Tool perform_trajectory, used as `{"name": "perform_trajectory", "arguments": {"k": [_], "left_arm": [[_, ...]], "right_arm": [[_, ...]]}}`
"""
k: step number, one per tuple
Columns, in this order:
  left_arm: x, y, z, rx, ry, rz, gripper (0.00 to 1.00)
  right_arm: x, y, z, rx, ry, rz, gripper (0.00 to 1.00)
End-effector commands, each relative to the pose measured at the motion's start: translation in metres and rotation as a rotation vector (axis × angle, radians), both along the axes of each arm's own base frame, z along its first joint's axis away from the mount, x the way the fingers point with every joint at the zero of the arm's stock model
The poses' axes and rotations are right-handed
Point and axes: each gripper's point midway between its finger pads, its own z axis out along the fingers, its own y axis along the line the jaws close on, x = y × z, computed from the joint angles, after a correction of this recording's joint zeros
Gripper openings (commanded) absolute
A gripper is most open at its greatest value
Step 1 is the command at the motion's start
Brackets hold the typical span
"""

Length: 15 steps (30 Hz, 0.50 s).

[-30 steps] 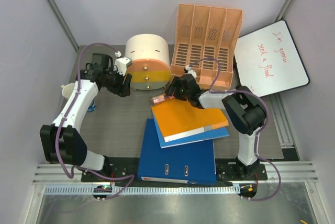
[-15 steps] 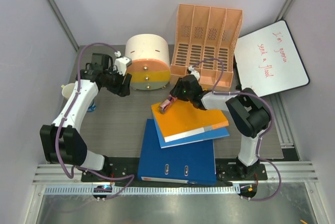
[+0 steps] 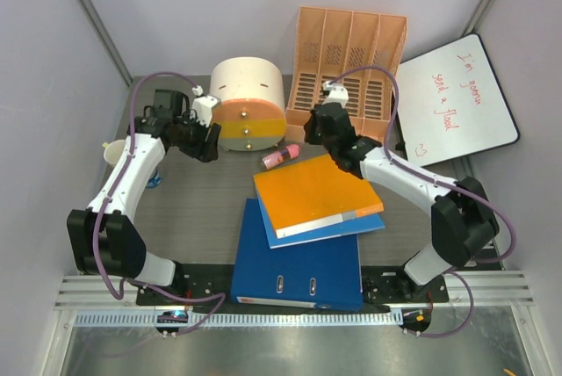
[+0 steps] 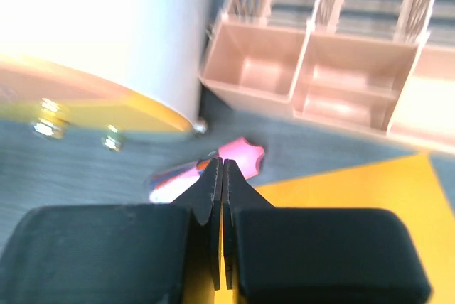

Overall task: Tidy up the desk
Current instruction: Pick up the stationery from the center of the board.

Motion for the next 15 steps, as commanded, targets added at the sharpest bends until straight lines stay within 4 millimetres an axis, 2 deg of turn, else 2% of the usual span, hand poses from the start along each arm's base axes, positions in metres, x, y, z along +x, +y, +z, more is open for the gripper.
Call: {"name": "perform_trajectory", "arguments": {"k": [1,4,5,8,11,12,14,15], "left_arm": [[0.008,-0.001,0.021,-0.017,-0.076,0.002,0.59],[0.008,-0.001,0.022,-0.018,-0.081,0.003,0.59],[0.009,-0.001,0.021,-0.017,-0.081,0.004,0.59],[0.007,0.0,0.021,-0.012,-0.082,0.003,0.59],[0.006,-0.002,0.02,-0.019,-0.078,-0.001,0.59],[0.004,-0.003,0.018,-0.023,-0.072,-0.004,0.59],[0.006,-0.005,0.015,-0.039,-0.059,0.002,0.59],[0.005,-0.007,0.011,-0.048,-0.047,0.0,0.59]], "right_arm": [[0.008,-0.009,0.028,-0.061,-0.037,-0.039,0.16],[0.003,0.01,0.005,0.032,0.074,-0.033,0.35],[0.004,0.016,-0.011,0.05,0.113,-0.031,0.37],[0.004,0.034,-0.041,0.111,0.202,-0.044,0.37],[0.008,0.046,-0.047,0.1,0.208,-0.049,0.37],[0.01,0.048,-0.057,0.087,0.227,-0.051,0.38],[0.014,0.052,-0.063,0.08,0.238,-0.05,0.39],[0.015,0.053,-0.072,0.073,0.253,-0.054,0.39]]}}
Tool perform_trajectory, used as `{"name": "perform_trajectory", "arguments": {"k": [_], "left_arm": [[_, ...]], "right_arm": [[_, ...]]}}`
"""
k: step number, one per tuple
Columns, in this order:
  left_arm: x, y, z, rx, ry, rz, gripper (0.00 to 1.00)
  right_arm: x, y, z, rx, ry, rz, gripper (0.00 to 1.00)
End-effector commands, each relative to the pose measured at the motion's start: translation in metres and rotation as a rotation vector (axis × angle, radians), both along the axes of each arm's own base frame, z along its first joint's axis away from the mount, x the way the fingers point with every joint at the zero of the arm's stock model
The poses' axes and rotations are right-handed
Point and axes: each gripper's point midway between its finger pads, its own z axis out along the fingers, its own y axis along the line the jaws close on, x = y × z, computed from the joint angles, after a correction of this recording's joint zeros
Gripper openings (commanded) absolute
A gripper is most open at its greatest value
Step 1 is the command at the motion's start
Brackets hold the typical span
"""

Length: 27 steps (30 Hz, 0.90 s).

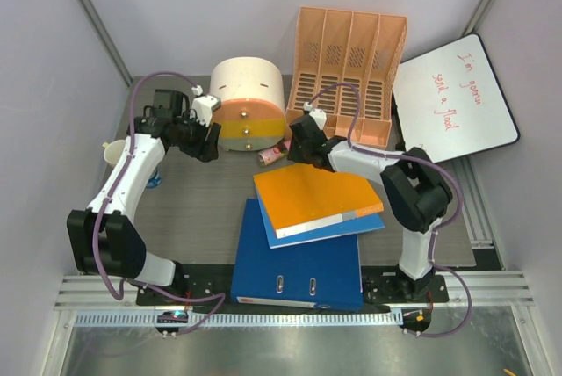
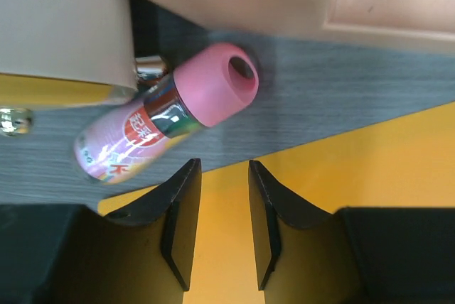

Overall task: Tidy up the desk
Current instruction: Pick up the stationery from the center of the board.

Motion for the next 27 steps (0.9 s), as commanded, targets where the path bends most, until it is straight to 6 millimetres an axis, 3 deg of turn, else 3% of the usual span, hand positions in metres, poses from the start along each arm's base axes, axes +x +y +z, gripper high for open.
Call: {"name": "perform_trajectory", "arguments": {"k": [1,6,10,12,13,15,20,25,27], "left_arm": [[0.005,-0.008,0.008,-0.047,-0.041,-0.001,0.59],[0.015,-0.011,-0.007,-0.055,-0.016,0.01,0.58],[0.014,-0.013,-0.017,-0.054,-0.006,0.007,0.57],[0.013,-0.013,-0.022,-0.051,0.002,0.006,0.57],[0.014,-0.012,-0.023,-0.047,-0.001,0.01,0.57],[0.014,-0.01,-0.024,-0.04,-0.004,0.013,0.57],[0.011,-0.009,-0.018,-0.03,-0.032,0.002,0.57],[0.009,-0.007,-0.015,-0.021,-0.049,-0.002,0.57],[0.008,-0.006,-0.015,-0.016,-0.053,-0.004,0.57]], "right_arm": [[0.017,0.023,0.024,0.082,-0.036,-0.023,0.4],[0.028,0.026,0.015,0.081,-0.037,-0.051,0.49],[0.032,0.026,0.012,0.104,-0.054,-0.086,0.66],[0.035,0.02,0.01,0.095,-0.059,-0.129,0.7],[0.036,0.019,0.009,0.106,-0.054,-0.156,0.76],[0.038,0.016,0.005,0.103,-0.051,-0.192,0.99],[0.038,0.016,-0.001,0.059,-0.019,-0.265,1.0],[0.03,0.017,-0.02,0.006,0.024,-0.301,1.0],[0.031,0.019,-0.016,-0.024,0.006,-0.313,1.0]]}}
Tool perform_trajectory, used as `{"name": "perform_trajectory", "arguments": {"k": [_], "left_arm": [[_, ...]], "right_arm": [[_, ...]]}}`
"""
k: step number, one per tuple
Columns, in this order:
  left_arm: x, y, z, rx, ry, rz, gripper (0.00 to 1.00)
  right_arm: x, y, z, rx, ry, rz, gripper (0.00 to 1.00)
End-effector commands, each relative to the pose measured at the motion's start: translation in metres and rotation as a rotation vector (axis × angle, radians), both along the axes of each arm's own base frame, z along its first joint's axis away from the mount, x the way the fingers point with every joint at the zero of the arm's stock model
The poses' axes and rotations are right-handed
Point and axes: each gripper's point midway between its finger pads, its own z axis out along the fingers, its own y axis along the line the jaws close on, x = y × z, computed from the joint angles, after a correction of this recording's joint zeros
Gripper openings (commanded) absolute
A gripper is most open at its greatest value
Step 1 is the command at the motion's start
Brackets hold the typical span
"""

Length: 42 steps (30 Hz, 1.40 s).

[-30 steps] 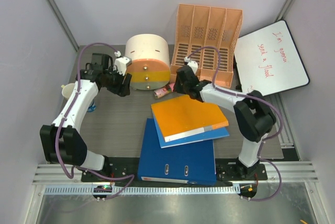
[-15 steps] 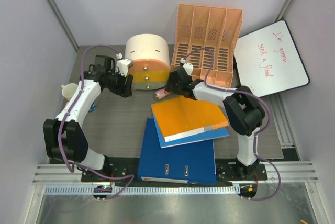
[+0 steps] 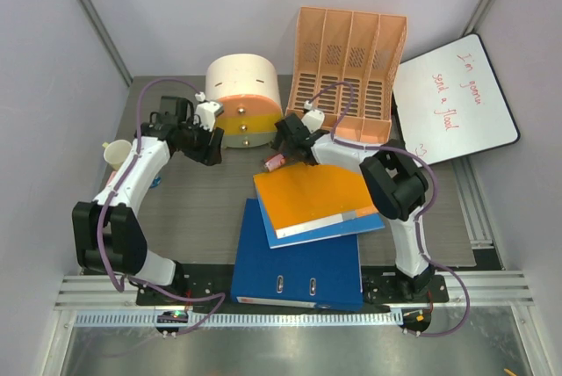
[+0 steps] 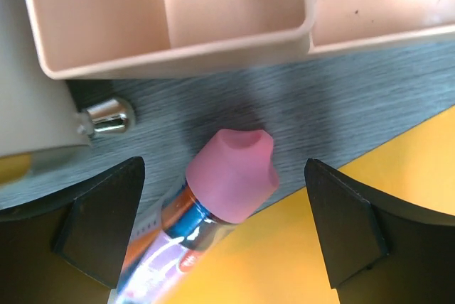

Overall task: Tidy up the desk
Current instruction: Pick up the stationery from the center of the board, then place the stationery in the storage box.

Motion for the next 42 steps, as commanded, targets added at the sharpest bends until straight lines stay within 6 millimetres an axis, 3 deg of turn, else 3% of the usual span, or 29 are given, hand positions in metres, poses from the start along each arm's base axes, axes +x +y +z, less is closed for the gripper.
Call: {"name": "perform_trajectory", "arguments": {"k": [1,2,7,8,10,12,15,16,19,20,23,24,26,27,28,31,34,35,37,38,42], "left_arm": [[0.004,0.0,0.015,0.012,-0.082,-0.021,0.57],[0.003,0.001,0.015,0.013,-0.086,-0.019,0.57],[0.004,0.002,0.02,0.018,-0.1,-0.014,0.57],[0.004,0.003,0.02,0.02,-0.102,-0.014,0.57],[0.004,0.003,0.024,0.02,-0.114,-0.014,0.57],[0.004,0.004,0.025,0.023,-0.115,-0.01,0.57],[0.003,0.005,0.026,0.028,-0.121,-0.01,0.57],[0.003,0.006,0.027,0.032,-0.124,-0.009,0.57],[0.003,0.006,0.027,0.031,-0.124,-0.008,0.57],[0.002,0.006,0.027,0.031,-0.122,-0.008,0.57],[0.002,0.006,0.028,0.032,-0.121,-0.009,0.57],[0.001,0.005,0.028,0.029,-0.12,-0.011,0.57],[0.003,0.005,0.028,0.029,-0.118,-0.006,0.57],[0.002,0.005,0.028,0.024,-0.114,-0.005,0.57],[0.002,0.005,0.029,0.023,-0.114,-0.006,0.57],[0.002,0.006,0.03,0.027,-0.116,-0.002,0.57],[0.005,0.007,0.034,0.033,-0.128,0.002,0.57],[0.005,0.007,0.035,0.034,-0.128,0.003,0.57],[0.006,0.007,0.037,0.035,-0.131,0.007,0.57],[0.006,0.007,0.037,0.036,-0.132,0.008,0.57],[0.01,0.007,0.039,0.029,-0.125,0.014,0.57]], "right_arm": [[-0.002,0.009,0.007,-0.061,-0.022,-0.05,1.0],[-0.001,0.013,0.011,-0.059,-0.026,-0.043,1.0],[-0.014,0.018,-0.009,-0.036,0.042,-0.013,0.99],[-0.015,0.018,-0.011,-0.036,0.048,-0.008,0.95],[-0.018,0.016,-0.013,-0.034,0.05,-0.004,0.78],[-0.018,0.014,-0.008,-0.036,0.035,-0.014,0.52],[-0.016,0.013,-0.002,-0.048,0.017,-0.005,0.33],[-0.016,0.01,-0.001,-0.061,0.014,-0.009,0.31],[-0.016,0.003,0.007,-0.108,-0.013,-0.002,0.16],[-0.015,0.001,0.012,-0.138,-0.026,0.016,0.05],[-0.02,-0.002,0.045,-0.232,-0.122,0.05,0.01],[-0.018,0.001,0.073,-0.221,-0.191,0.051,0.01],[-0.025,-0.002,0.101,-0.296,-0.284,0.054,0.01],[-0.024,-0.004,0.124,-0.346,-0.35,0.072,0.01],[-0.036,-0.002,0.15,-0.368,-0.416,0.086,0.01],[-0.05,-0.034,0.219,-0.492,-0.61,0.0,0.01],[-0.056,-0.064,0.245,-0.456,-0.686,-0.071,0.01],[-0.049,-0.083,0.246,-0.44,-0.687,-0.131,0.01],[-0.041,-0.096,0.239,-0.388,-0.652,-0.115,0.01],[-0.035,-0.113,0.241,-0.393,-0.641,-0.128,0.01],[-0.039,-0.153,0.242,-0.564,-0.65,-0.231,0.01]]}}
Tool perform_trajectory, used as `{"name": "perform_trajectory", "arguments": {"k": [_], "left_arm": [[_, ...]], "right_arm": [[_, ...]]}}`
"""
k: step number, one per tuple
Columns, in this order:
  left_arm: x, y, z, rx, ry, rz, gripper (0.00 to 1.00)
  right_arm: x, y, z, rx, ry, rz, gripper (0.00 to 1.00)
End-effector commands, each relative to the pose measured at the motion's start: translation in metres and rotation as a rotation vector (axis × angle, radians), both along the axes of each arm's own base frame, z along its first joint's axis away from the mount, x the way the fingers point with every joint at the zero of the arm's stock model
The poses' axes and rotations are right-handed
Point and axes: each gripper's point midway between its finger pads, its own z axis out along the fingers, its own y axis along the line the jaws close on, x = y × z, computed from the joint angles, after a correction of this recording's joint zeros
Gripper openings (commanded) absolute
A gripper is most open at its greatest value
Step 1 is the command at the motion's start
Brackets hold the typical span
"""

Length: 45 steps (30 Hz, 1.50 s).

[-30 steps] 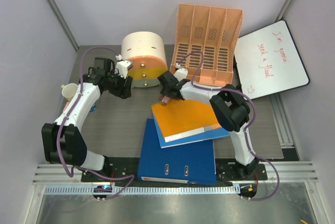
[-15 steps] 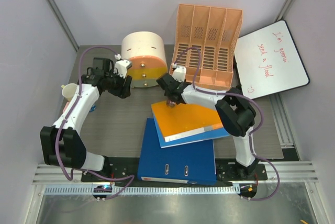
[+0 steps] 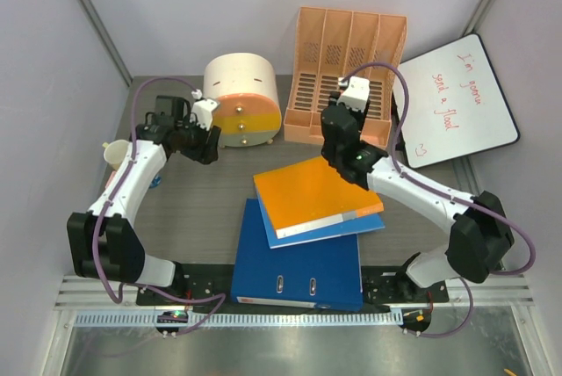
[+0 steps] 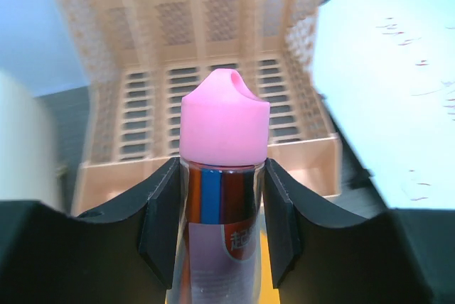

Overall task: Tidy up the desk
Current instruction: Place the stationery in the storage box.

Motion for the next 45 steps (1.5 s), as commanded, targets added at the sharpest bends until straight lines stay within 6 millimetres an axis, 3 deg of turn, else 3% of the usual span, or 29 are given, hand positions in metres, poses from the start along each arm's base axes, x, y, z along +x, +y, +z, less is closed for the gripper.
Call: {"name": "perform_trajectory", "arguments": {"k": [1,3,10,14,15,17,18,19,20,22,23,27,32,39,45], "left_arm": [[0.012,-0.002,0.025,-0.012,-0.062,0.005,0.57],[0.013,-0.003,0.026,-0.017,-0.062,0.004,0.57],[0.016,-0.003,0.026,-0.013,-0.056,0.011,0.57],[0.017,0.0,0.023,0.0,-0.053,0.017,0.57],[0.018,0.0,0.022,0.001,-0.051,0.02,0.57],[0.019,0.001,0.022,0.003,-0.051,0.022,0.57],[0.02,0.0,0.022,-0.001,-0.052,0.023,0.57],[0.02,0.0,0.021,-0.003,-0.05,0.022,0.57],[0.021,0.001,0.021,-0.003,-0.049,0.026,0.57],[0.022,0.001,0.02,-0.004,-0.049,0.027,0.57],[0.023,0.001,0.019,-0.004,-0.047,0.029,0.57],[0.024,0.003,0.015,-0.004,-0.042,0.032,0.57],[0.026,0.006,0.016,-0.01,-0.044,0.038,0.57],[0.026,0.008,0.017,-0.018,-0.047,0.04,0.57],[0.026,0.009,0.018,-0.023,-0.047,0.045,0.57]], "right_arm": [[-0.001,-0.039,0.002,-0.119,-0.053,-0.139,0.01],[0.005,-0.054,-0.001,-0.159,-0.069,-0.167,0.01],[0.034,-0.036,-0.017,-0.183,-0.12,-0.104,0.01],[0.062,-0.001,-0.02,-0.182,-0.148,0.015,0.01],[0.071,0.009,-0.013,-0.153,-0.167,0.033,0.01],[0.087,0.03,-0.028,-0.16,-0.142,0.099,0.01],[0.094,0.039,-0.017,-0.138,-0.168,0.112,0.01],[0.102,0.047,-0.03,-0.141,-0.15,0.122,0.01],[0.11,0.056,-0.019,-0.119,-0.172,0.139,0.01],[0.122,0.07,-0.03,-0.121,-0.157,0.169,0.01],[0.128,0.076,-0.019,-0.111,-0.172,0.18,0.01],[0.146,0.093,-0.028,-0.108,-0.157,0.206,0.01],[0.161,0.101,-0.045,-0.09,-0.131,0.212,0.01],[0.169,0.096,-0.067,-0.078,-0.096,0.197,0.01],[0.177,0.091,-0.072,-0.076,-0.091,0.192,0.01]]}}
